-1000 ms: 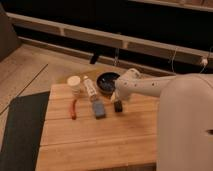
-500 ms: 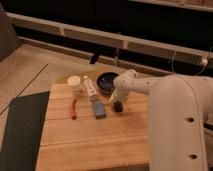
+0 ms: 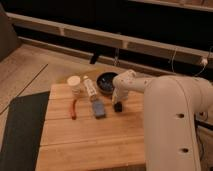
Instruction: Push the eraser across the table
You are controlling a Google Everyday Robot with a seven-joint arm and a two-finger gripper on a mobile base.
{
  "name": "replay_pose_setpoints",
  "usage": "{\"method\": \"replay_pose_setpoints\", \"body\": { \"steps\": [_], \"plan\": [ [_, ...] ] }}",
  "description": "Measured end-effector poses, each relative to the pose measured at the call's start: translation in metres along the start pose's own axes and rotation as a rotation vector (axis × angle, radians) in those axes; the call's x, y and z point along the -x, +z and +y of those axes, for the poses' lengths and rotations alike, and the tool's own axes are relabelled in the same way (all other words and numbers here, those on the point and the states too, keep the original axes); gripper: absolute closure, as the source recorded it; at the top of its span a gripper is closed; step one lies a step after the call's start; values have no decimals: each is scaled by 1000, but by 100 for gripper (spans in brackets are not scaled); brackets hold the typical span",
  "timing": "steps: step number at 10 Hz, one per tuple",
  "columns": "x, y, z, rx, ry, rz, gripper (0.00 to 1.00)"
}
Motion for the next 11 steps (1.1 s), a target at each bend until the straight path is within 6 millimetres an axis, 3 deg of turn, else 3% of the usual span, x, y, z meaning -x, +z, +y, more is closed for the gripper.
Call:
{"method": "replay_pose_setpoints", "body": {
  "steps": [2,3,8,11],
  "plan": [
    [6,-2,-22,-50,18,-1,100],
    [8,-2,-29,-64,32,-7,100],
    [8,-2,-27,-63,32,-6,100],
    [17,14,-40,-145,80,17,100]
  ]
}}
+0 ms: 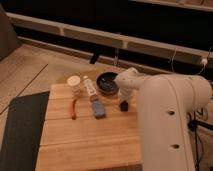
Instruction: Push the eraser across the table
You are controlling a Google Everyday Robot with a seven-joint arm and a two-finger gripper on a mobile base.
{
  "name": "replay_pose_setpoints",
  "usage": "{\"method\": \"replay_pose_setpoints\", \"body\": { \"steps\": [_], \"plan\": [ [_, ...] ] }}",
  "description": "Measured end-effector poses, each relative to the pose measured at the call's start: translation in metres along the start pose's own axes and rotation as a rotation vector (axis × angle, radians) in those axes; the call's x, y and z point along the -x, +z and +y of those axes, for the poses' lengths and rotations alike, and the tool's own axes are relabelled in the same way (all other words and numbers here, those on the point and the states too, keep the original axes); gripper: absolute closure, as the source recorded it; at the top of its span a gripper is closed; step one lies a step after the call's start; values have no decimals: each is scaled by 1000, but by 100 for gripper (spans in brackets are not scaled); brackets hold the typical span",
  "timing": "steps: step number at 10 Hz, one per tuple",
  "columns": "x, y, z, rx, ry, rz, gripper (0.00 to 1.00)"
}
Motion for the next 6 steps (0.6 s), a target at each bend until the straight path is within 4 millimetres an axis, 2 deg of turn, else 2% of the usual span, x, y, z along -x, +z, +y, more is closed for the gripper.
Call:
{"method": "replay_pose_setpoints", "body": {
  "steps": [4,6],
  "plan": [
    [33,30,-40,-120,104,19,100],
    [50,33,-54,-144,143,8,100]
  ]
}}
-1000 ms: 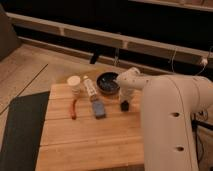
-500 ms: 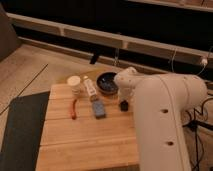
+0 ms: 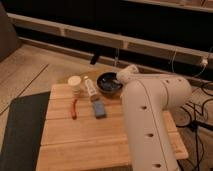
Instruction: Push the eraser across the table
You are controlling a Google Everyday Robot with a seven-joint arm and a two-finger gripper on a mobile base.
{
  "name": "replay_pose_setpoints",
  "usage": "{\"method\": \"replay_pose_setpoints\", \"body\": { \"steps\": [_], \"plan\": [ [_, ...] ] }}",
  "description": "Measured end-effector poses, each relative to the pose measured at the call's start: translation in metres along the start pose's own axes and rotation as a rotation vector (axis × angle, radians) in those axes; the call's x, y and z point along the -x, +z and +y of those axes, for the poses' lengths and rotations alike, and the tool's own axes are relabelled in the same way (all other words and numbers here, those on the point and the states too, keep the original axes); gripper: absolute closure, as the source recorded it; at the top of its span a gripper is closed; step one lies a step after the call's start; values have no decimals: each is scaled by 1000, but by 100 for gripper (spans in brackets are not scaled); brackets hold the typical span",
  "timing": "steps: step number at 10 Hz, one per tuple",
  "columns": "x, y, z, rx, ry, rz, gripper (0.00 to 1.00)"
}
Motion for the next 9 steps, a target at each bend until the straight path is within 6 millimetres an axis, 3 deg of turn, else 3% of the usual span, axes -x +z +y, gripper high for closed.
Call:
{"method": "replay_pose_setpoints", "body": {
  "steps": [5,7,9],
  "plan": [
    [64,8,-32,-56,38,-82,100],
    [97,11,-21,16,3,-151,100],
    [124,-1,2,88,-59,-225,100]
  ]
}}
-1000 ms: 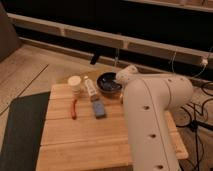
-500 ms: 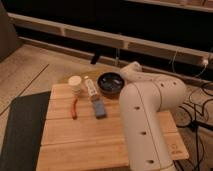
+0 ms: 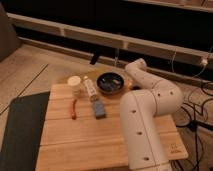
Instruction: Push the eraser across the table
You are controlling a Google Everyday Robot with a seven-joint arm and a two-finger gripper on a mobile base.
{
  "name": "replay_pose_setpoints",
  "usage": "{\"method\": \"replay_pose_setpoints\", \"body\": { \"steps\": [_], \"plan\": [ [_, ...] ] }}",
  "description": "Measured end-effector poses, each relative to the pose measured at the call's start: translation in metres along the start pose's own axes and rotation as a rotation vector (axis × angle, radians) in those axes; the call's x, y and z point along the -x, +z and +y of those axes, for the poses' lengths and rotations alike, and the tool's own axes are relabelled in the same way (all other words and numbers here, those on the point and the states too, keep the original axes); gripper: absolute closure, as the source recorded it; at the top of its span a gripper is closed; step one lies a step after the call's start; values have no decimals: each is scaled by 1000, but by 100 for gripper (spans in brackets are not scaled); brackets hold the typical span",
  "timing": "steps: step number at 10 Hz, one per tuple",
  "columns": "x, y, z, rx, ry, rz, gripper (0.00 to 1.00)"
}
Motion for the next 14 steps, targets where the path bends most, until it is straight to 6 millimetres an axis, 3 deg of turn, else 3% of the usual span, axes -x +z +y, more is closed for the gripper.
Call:
{"method": "replay_pose_setpoints", "body": {
  "steps": [2,3,5,7,8,13,14],
  "plan": [
    [25,-9,27,65,-100,-73,100],
    [42,-24,44,103,-146,-121,100],
    [83,-75,82,185,-284,-260,100],
    [110,-119,101,237,-367,-366,98],
    [113,-125,104,242,-374,-377,93],
    [114,-126,102,239,-373,-379,35],
    [115,-128,101,239,-372,-381,28]
  ]
}}
